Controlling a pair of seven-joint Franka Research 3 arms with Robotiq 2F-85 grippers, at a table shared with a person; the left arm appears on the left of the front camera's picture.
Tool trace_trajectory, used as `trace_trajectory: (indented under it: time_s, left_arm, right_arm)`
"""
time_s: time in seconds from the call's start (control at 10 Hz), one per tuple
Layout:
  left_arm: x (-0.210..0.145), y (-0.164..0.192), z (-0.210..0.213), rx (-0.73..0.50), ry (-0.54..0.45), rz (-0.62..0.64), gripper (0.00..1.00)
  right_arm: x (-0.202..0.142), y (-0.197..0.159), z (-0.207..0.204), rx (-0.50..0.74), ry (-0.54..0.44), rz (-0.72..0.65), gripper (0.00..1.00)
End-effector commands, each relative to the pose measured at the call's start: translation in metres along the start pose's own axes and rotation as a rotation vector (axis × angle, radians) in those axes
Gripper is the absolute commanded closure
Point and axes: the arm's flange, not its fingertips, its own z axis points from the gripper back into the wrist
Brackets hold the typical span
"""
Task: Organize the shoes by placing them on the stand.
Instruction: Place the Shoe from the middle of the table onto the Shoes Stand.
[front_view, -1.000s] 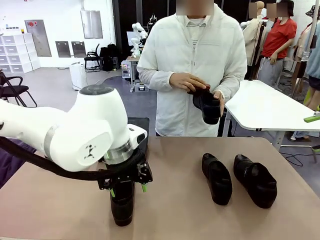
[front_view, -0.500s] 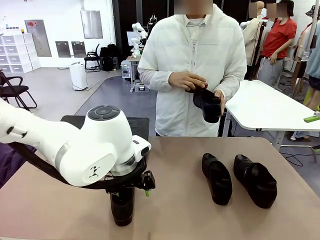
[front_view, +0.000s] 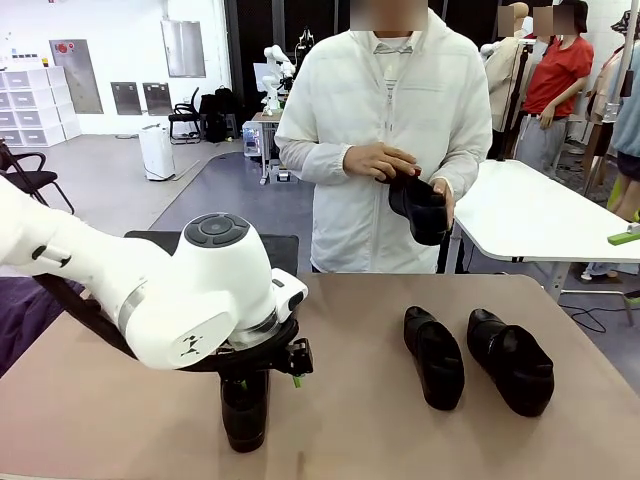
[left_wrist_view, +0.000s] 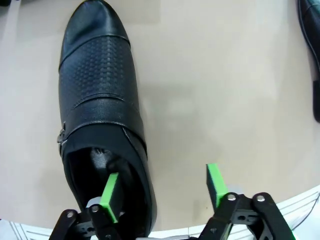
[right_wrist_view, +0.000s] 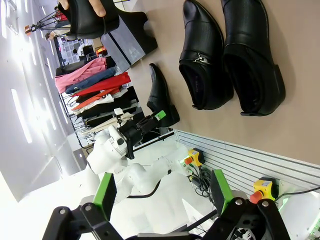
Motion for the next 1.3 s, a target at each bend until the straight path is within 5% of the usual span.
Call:
trace_trajectory:
  time_s: [0.0, 0.8, 1.2]
  left_arm:
    - [0.002, -0.011, -0.004, 0.04, -0.037, 0.025, 1.0]
    - [-0.001, -0.011, -0.001, 0.134, -0.014, 0.024, 1.0]
    - [-0.009, 0.024, 0.093, 0.151, -0.09, -0.2, 1.0]
  right_arm:
    - [-0.001, 0.001, 0.003, -0.011, 0.004, 0.011, 0.0]
    - [-0.001, 0.001, 0.003, -0.011, 0.004, 0.011, 0.0]
    - [-0.001, 0.001, 0.003, -0.011, 0.004, 0.011, 0.0]
